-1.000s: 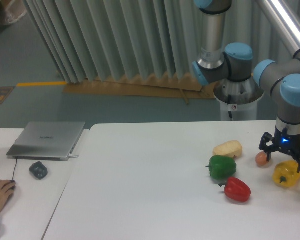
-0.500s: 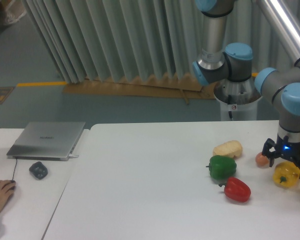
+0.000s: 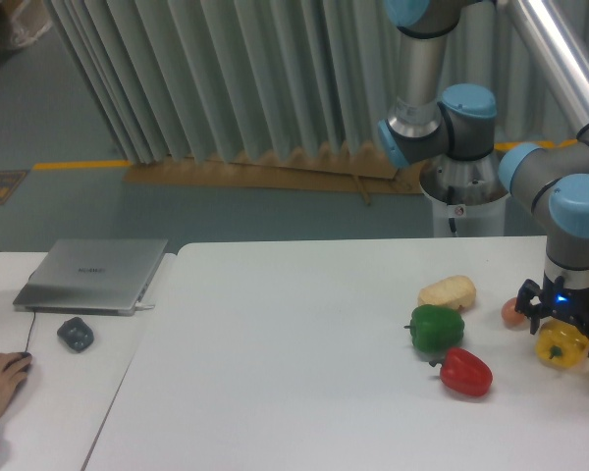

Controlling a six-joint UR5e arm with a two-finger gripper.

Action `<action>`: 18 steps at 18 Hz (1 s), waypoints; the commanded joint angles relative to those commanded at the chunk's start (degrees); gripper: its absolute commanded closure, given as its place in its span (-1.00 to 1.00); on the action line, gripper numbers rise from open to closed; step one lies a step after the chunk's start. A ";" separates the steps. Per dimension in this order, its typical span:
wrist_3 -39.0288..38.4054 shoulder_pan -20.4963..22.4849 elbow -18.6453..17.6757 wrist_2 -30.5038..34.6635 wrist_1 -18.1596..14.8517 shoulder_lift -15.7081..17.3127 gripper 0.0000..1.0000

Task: Place the yellow pepper in a basket
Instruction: 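Close the gripper around the yellow bell pepper, then lift the yellow pepper and carry it away from the table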

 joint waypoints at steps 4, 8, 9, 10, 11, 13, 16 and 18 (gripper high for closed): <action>1.14 -0.62 0.26 0.89 0.00 -0.09 -0.44; 1.49 -0.62 0.79 0.80 -0.09 0.26 -0.05; 1.49 -0.53 0.96 0.62 -0.17 0.61 -0.05; 1.49 -0.53 1.14 0.45 -0.44 1.22 -0.05; 1.49 -0.61 1.40 0.27 -0.96 2.01 -0.05; 1.15 -0.53 1.49 -1.13 -2.01 4.03 -0.05; 1.05 0.87 2.10 -4.38 -4.39 6.93 -0.05; 1.49 2.54 3.07 -4.83 -5.53 8.08 -0.05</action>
